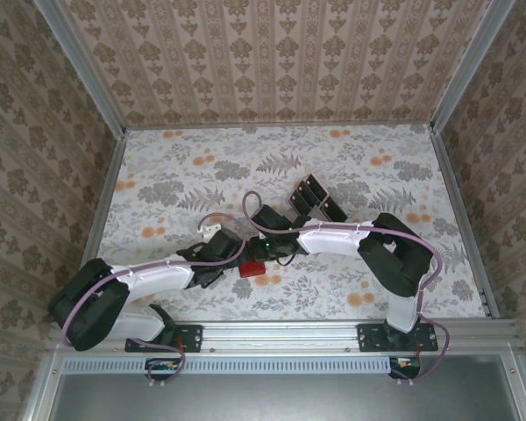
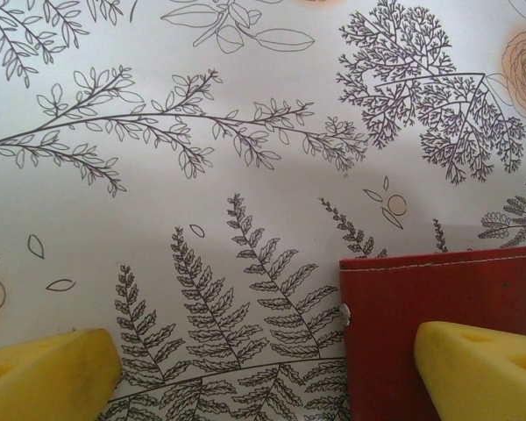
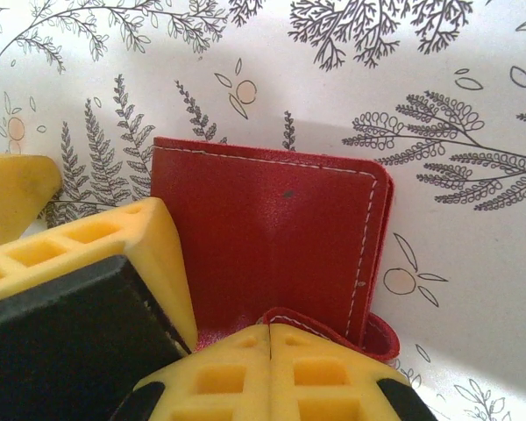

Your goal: Put the credit cards into the card holder

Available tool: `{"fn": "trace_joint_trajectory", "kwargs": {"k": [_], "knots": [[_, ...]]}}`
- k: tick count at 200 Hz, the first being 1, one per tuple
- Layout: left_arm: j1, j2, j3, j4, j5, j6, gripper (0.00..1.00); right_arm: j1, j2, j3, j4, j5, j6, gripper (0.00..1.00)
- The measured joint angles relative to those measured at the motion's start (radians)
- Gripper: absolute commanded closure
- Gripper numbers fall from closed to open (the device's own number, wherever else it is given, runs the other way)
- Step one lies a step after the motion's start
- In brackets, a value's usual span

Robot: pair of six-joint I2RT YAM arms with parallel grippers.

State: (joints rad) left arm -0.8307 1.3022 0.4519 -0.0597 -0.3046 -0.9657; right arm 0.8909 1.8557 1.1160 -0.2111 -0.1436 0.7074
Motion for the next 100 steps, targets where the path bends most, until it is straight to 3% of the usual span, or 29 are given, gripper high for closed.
{"fn": "trace_joint_trajectory", "kwargs": {"k": [100], "knots": [[0.101,-0.139,-0.045,-0.105,0.042,0.01,0.0,0.0,0.003,-0.014,0.045,0.0,0.005,1.0]]}}
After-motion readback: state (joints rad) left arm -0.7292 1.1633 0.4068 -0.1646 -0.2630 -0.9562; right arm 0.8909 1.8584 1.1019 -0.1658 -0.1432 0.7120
